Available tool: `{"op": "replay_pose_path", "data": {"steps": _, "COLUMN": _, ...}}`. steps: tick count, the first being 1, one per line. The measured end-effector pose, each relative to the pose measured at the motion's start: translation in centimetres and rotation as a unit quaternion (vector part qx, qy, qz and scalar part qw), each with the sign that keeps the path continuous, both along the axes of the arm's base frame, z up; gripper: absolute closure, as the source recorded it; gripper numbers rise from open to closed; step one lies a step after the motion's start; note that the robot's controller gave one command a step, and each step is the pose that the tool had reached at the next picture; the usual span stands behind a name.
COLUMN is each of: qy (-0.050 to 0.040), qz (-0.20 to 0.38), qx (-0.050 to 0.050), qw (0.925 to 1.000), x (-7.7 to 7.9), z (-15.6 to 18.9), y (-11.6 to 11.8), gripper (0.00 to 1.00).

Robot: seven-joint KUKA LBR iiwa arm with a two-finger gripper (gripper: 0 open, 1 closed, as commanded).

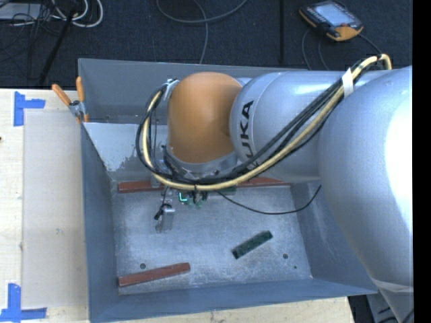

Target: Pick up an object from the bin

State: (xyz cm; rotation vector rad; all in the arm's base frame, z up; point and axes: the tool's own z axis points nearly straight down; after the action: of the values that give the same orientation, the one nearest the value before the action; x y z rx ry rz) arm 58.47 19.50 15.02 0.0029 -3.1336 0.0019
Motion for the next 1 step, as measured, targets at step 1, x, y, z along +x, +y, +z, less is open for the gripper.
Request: {"op": "replay_pose_path", "data": {"steps": 1, "qy": -0.0033, "qz": -0.002, "qx": 0.001, "qw": 1.0000, "x": 0.21, "z": 0.36, "y": -0.07, "gripper": 0.00}}
